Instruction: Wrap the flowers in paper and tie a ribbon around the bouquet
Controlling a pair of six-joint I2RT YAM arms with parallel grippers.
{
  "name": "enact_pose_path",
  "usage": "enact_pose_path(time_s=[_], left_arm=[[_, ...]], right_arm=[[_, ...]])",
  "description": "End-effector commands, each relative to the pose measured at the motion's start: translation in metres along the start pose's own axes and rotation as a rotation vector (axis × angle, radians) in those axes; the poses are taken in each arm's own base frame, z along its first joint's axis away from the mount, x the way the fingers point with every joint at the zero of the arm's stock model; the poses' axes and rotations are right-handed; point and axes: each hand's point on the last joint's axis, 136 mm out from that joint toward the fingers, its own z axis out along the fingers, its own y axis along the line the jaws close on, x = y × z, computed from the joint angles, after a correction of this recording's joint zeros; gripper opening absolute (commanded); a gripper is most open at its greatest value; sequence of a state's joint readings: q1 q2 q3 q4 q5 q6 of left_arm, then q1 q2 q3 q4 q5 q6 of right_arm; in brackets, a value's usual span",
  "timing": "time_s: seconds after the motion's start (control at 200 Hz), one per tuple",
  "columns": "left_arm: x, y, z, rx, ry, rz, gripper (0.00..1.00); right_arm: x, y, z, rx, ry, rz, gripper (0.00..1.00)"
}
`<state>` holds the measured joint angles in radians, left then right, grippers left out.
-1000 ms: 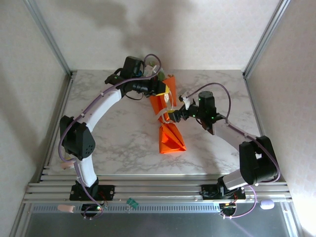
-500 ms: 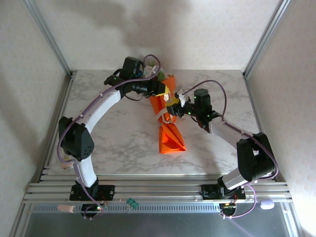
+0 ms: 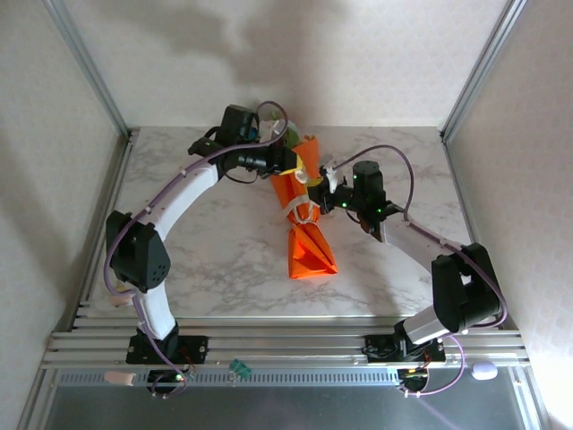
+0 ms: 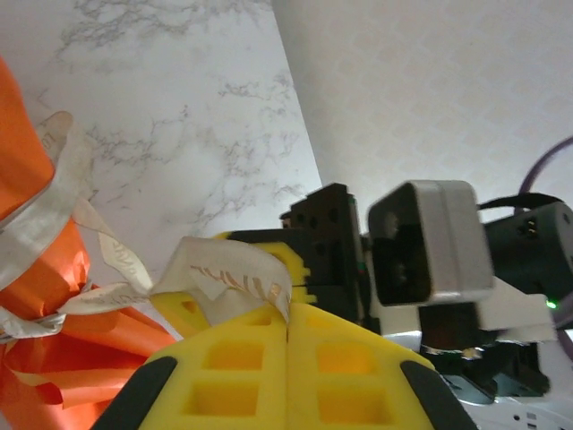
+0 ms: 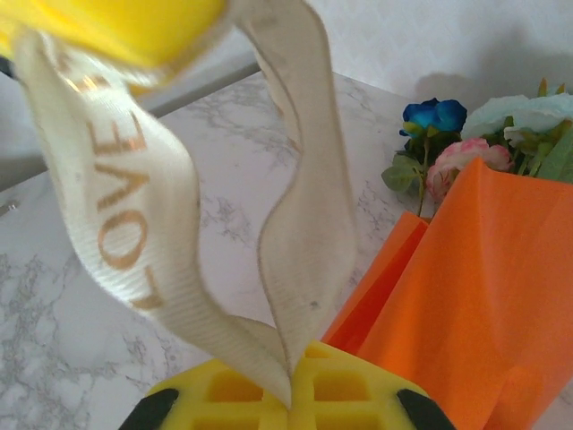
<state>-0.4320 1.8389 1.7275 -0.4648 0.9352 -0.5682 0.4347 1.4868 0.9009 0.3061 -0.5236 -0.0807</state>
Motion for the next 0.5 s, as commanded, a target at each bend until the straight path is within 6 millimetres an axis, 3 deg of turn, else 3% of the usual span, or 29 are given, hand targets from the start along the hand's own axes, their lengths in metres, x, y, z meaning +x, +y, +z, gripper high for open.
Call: enact_pose_path(time_s=[0.0,0.065,0.135,0.235,0.345,0.496], left_arm=[[-0.011,-0.011,-0.015,0.008,-0.092,-0.04,0.16],[-0.015,-0.012,-0.02,0.006,-0.14,-0.075,0.38],[-0.023,-0.01,-0.029,-0.022,-0.213,-0.124,0.52],[-0.035,0.003,-0.047,-0.101,-0.328,-0.243,0.61],[-0.041,0.001,-0.066,-0.091,-0.448,-0.339,0.69],[-0.017,0.04,-0.071,-0.216,-0.465,-0.593,0.68]], right_arm=[[0.001,0.006,-0.007,-0.002,-0.002,0.05,0.0],[0.001,0.006,-0.009,0.003,-0.002,0.079,0.0],[0.001,0.008,-0.01,-0.003,-0.001,0.109,0.0],[0.004,0.003,-0.011,0.026,0.011,0.158,0.0],[0.011,0.002,-0.011,0.039,0.024,0.196,0.0],[0.02,-0.005,-0.014,0.089,0.057,0.264,0.0]])
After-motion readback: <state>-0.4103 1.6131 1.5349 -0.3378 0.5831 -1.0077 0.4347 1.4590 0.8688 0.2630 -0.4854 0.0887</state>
